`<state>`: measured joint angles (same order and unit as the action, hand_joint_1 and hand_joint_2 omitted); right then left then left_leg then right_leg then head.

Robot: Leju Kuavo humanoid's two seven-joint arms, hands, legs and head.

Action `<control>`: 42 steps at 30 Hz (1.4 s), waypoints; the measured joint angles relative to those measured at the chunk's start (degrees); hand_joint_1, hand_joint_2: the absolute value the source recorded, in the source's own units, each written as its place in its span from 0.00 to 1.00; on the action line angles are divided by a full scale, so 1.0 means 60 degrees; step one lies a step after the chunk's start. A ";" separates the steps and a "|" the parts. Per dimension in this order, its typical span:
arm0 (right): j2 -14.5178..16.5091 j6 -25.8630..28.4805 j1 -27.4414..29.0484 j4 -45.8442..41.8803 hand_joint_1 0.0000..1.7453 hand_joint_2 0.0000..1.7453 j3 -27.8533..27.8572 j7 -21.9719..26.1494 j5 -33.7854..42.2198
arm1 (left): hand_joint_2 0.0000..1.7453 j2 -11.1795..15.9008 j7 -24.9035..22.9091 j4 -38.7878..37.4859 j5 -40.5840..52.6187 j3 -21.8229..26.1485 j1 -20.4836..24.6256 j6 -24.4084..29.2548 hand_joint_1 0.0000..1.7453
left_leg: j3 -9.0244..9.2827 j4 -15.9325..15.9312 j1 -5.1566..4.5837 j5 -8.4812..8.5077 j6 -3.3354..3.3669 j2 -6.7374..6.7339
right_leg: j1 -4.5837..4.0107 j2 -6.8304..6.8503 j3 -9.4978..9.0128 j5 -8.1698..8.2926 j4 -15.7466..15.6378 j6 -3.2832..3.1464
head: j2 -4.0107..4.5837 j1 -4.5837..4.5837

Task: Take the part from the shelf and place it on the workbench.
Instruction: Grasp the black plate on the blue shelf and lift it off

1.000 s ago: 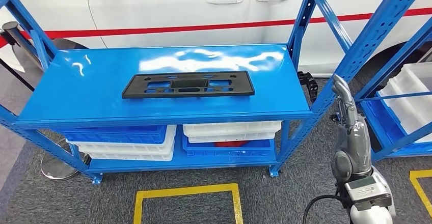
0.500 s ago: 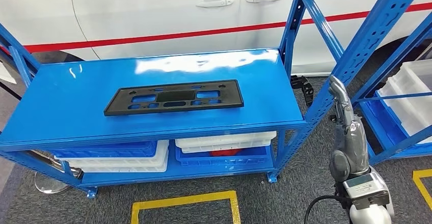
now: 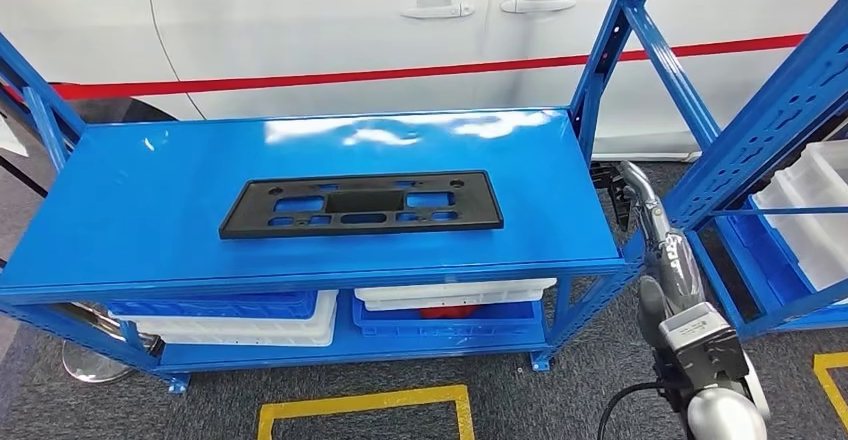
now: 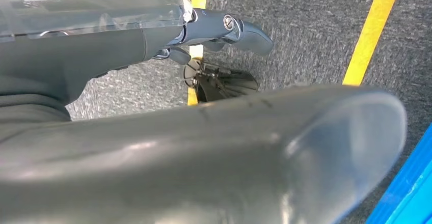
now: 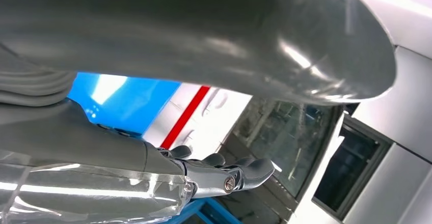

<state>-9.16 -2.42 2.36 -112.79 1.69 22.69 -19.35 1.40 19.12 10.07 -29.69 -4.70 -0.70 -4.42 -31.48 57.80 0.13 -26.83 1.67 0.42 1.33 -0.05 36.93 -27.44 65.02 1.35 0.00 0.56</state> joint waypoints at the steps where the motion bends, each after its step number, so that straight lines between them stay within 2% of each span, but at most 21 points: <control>1: -0.0006 0.0008 -0.0016 0.0041 0.00 0.00 -0.0014 -0.0037 -0.0073 | 0.00 -0.0008 0.0001 -0.0001 -0.0019 0.0014 -0.0002 0.0003 0.00 | 0.0032 0.0040 -0.0013 -0.0074 -0.0053 0.0004 | -0.0010 0.0003 -0.0202 0.0188 -0.0476 -0.0027 | -0.0001 0.0000; 2: -0.0013 0.0021 -0.0027 0.0084 0.00 0.00 -0.0033 -0.0080 -0.0166 | 0.00 -0.0013 0.0004 -0.0002 -0.0041 0.0026 -0.0002 0.0006 0.00 | 0.0045 0.0065 -0.0025 -0.0129 -0.0105 0.0005 | -0.0027 0.0006 -0.0317 0.0245 -0.0757 -0.0065 | -0.0001 0.0001; 6: -0.0022 0.0180 -0.0059 0.0269 0.00 1.00 -0.0206 -0.0295 -0.0722 | 0.00 -0.0017 0.0027 -0.0003 -0.0078 0.0052 0.0013 0.0039 0.00 | 0.0067 0.0133 -0.0018 -0.0305 -0.0323 -0.0009 | -0.0038 -0.0015 -0.0437 0.0123 -0.0928 -0.0290 | 0.0000 0.0008; 8: -0.0022 0.0364 -0.0108 0.0399 0.00 1.00 -0.0359 -0.0474 -0.1252 | 0.00 -0.0029 0.0041 -0.0003 -0.0067 0.0053 0.0020 0.0052 0.00 | -0.0229 0.0832 0.0014 -0.0657 -0.0429 -0.0016 | -0.0007 0.0007 -0.0555 0.0076 -0.0984 -0.0413 | 0.0000 0.0018; 10: -0.0022 0.0550 -0.0155 0.0574 0.00 1.00 -0.0546 -0.0647 -0.1854 | 0.00 -0.0043 0.0043 -0.0003 -0.0044 0.0050 0.0017 0.0056 0.00 | -0.0933 0.2099 0.0041 -0.1152 -0.0498 -0.0017 | -0.0020 0.0028 -0.0638 0.0000 -0.0987 -0.0480 | 0.0000 0.0024; 12: -0.0022 0.0739 -0.0170 0.0746 0.00 1.00 -0.0748 -0.0758 -0.2451 | 0.00 -0.0047 0.0041 -0.0003 -0.0010 0.0048 0.0010 0.0066 0.00 | -0.1441 0.2789 0.0058 -0.1187 -0.0527 -0.0017 | -0.0028 0.0021 -0.0729 -0.0081 -0.0984 -0.0483 | 0.0000 0.0023; 13: -0.0022 0.0839 -0.0173 0.0820 0.00 1.00 -0.0851 -0.0810 -0.2762 | 0.00 -0.0047 0.0040 -0.0003 0.0005 0.0047 0.0008 0.0075 0.00 | -0.1452 0.2621 0.0061 -0.0918 -0.0521 -0.0018 | -0.0029 0.0012 -0.0792 -0.0129 -0.0983 -0.0473 | 0.0000 0.0024; 15: -0.0022 0.1027 -0.0228 0.0998 0.00 1.00 -0.1099 -0.0957 -0.3560 | 0.00 -0.0044 0.0040 -0.0004 0.0010 0.0047 0.0009 0.0096 0.00 | -0.1041 0.1435 0.0059 -0.0094 -0.0456 -0.0017 | -0.0028 -0.0002 -0.0949 -0.0247 -0.0984 -0.0428 | 0.0000 0.0019; 17: -0.0031 0.1157 -0.0396 0.1273 0.00 1.00 -0.1447 -0.1130 -0.4418 | 0.00 -0.0038 0.0041 -0.0007 -0.0021 0.0047 0.0026 0.0108 0.00 | -0.0638 0.0438 0.0018 0.0329 -0.0366 -0.0015 | -0.0058 -0.0025 -0.1027 -0.0339 -0.0969 -0.0345 | 0.0000 0.0018; 19: -0.0077 0.1188 -0.0702 0.1667 0.00 1.00 -0.1917 -0.1253 -0.4989 | 0.00 -0.0037 0.0056 -0.0010 -0.0064 0.0050 0.0060 0.0114 0.00 | -0.0569 0.0237 -0.0032 0.0299 -0.0289 -0.0012 | -0.0086 -0.0045 -0.1017 -0.0357 -0.0987 -0.0250 | 0.0000 0.0015; 22: -0.0254 0.1178 -0.1456 0.2445 0.00 1.00 -0.2750 -0.1477 -0.5463 | 0.00 -0.0041 0.0112 -0.0010 -0.0087 0.0055 0.0103 0.0105 0.00 | -0.0495 0.0078 0.0022 0.0334 -0.0120 -0.0034 | -0.0071 -0.0030 -0.0929 -0.0526 -0.0788 -0.0112 | -0.0002 -0.0001; 24: -0.0456 0.1181 -0.2060 0.3063 0.00 1.00 -0.3277 -0.1675 -0.5752 | 0.00 -0.0041 0.0146 -0.0010 -0.0090 0.0056 0.0110 0.0084 0.00 | -0.0439 0.0003 0.0038 0.0346 -0.0026 -0.0049 | -0.0057 -0.0010 -0.0470 -0.0976 0.0118 -0.0053 | -0.0001 -0.0025; 26: -0.0639 0.1091 -0.2641 0.3726 0.00 1.00 -0.3795 -0.1906 -0.6031 | 0.00 -0.0036 0.0169 -0.0010 -0.0086 0.0057 0.0109 0.0045 0.00 | -0.0432 0.0009 0.0026 0.0328 0.0019 -0.0047 | -0.0048 -0.0008 0.0218 -0.1360 0.1281 -0.0014 | 0.0000 -0.0029; 27: -0.0701 0.1001 -0.2915 0.4070 0.00 1.00 -0.4051 -0.2030 -0.6161 | 0.00 -0.0034 0.0175 -0.0010 -0.0083 0.0058 0.0109 0.0019 0.00 | -0.0424 0.0020 0.0020 0.0313 0.0027 -0.0040 | -0.0041 -0.0007 0.0433 -0.1324 0.1556 -0.0003 | 0.0000 -0.0028; 28: -0.0743 0.0898 -0.3181 0.4390 0.00 1.00 -0.4284 -0.2157 -0.6279 | 0.00 -0.0033 0.0178 -0.0010 -0.0074 0.0058 0.0109 -0.0006 0.00 | -0.0409 0.0037 0.0019 0.0294 0.0023 -0.0030 | -0.0032 -0.0006 0.0486 -0.1104 0.1495 -0.0001 | 0.0000 -0.0028; 30: -0.0792 0.0735 -0.3715 0.4975 0.00 1.00 -0.4687 -0.2391 -0.6497 | 0.00 -0.0033 0.0181 -0.0010 -0.0053 0.0057 0.0108 -0.0057 0.00 | -0.0362 0.0085 0.0019 0.0229 -0.0013 -0.0010 | -0.0014 0.0001 0.0123 -0.0335 0.0448 -0.0031 | 0.0000 -0.0029; 32: -0.0836 0.0650 -0.4220 0.5524 0.00 1.00 -0.5064 -0.2622 -0.6743 | 0.00 -0.0027 0.0180 -0.0012 -0.0028 0.0057 0.0112 -0.0102 0.00 | -0.0357 0.0153 -0.0016 0.0165 -0.0091 0.0006 | -0.0040 -0.0002 -0.0299 0.0098 -0.0578 -0.0093 | 0.0000 -0.0024; 37: -0.0872 0.0579 -0.4969 0.6512 0.00 1.00 -0.5750 -0.2893 -0.7135 | 0.00 0.0007 0.0156 -0.0014 0.0014 0.0054 0.0116 -0.0156 0.00 | -0.0434 0.0310 -0.0008 0.0020 -0.0343 0.0005 | -0.0045 -0.0024 -0.0422 0.0130 -0.0925 -0.0326 | 0.0000 -0.0011; 39: -0.0861 0.0572 -0.5218 0.6825 0.00 1.00 -0.5951 -0.2921 -0.7242 | 0.00 0.0026 0.0126 -0.0014 0.0025 0.0050 0.0116 -0.0169 0.00 | -0.0816 0.1152 0.0029 -0.0450 -0.0439 -0.0006 | -0.0015 -0.0003 -0.0459 0.0139 -0.0966 -0.0413 | 0.0000 -0.0004; 41: -0.0829 0.0591 -0.5429 0.7173 0.00 1.00 -0.6176 -0.2928 -0.7372 | 0.00 0.0028 0.0100 -0.0014 0.0033 0.0047 0.0115 -0.0176 0.00 | -0.1425 0.2390 0.0058 -0.0939 -0.0507 -0.0010 | -0.0023 0.0008 -0.0472 0.0124 -0.0966 -0.0453 | 0.0000 0.0000; 42: -0.0801 0.0603 -0.5521 0.7351 0.00 1.00 -0.6295 -0.2926 -0.7425 | 0.00 0.0030 0.0095 -0.0014 0.0034 0.0047 0.0110 -0.0171 0.00 | -0.1622 0.2740 0.0070 -0.0982 -0.0526 -0.0010 | -0.0026 0.0009 -0.0482 0.0116 -0.0965 -0.0460 | 0.0000 0.0000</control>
<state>-13.97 1.20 -30.76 -68.68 -36.08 5.13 -63.90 1.58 19.69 9.99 -29.49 -4.42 -0.04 -5.45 -41.21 74.25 0.54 -32.72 -1.49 0.36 1.17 0.00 34.04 -26.75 59.23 -1.41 0.00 0.56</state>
